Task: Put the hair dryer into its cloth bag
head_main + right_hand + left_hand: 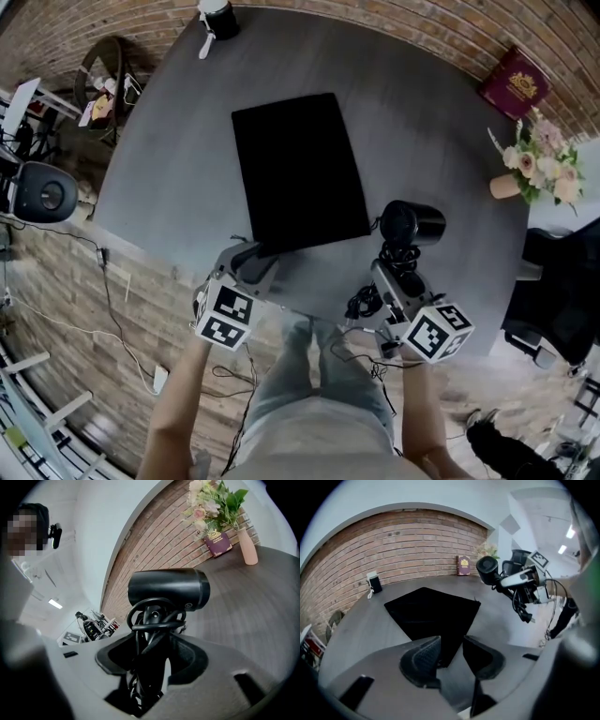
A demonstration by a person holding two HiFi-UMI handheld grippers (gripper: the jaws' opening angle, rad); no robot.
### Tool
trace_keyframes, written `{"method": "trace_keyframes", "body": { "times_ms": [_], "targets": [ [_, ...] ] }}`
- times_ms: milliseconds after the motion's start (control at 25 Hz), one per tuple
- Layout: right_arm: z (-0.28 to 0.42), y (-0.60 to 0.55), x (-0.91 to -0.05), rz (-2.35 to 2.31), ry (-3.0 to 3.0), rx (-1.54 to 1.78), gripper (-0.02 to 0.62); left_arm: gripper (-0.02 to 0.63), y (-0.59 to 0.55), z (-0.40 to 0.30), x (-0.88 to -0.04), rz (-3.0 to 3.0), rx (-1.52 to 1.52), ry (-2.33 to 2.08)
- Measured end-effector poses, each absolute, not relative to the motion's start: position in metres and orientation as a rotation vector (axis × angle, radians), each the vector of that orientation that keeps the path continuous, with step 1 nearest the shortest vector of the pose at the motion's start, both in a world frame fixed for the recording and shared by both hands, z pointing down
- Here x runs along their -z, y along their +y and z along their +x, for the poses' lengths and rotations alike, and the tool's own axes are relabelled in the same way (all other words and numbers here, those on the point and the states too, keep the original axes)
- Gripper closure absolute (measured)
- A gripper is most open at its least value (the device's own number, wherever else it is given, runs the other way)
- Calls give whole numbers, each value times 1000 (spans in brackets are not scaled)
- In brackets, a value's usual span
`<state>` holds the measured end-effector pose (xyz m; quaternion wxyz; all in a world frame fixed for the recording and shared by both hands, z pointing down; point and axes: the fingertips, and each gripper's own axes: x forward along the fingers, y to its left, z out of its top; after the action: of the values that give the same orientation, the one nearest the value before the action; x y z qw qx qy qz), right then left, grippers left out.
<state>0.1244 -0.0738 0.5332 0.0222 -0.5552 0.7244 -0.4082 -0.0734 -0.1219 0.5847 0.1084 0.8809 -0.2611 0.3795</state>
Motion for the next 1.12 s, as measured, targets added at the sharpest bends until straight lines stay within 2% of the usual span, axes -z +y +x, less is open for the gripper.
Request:
{"method": "trace_keyframes", "body": {
  "times_ms": [520,1120],
  "targets": [
    [141,-63,-541,-1800,2132,1264,396,466,-119,-60,-617,2720,-1520,-459],
    [156,-56,-549,-1852,2050,1270,397,544,-127,-47,-625,2711,-1512,-402]
  ]
}}
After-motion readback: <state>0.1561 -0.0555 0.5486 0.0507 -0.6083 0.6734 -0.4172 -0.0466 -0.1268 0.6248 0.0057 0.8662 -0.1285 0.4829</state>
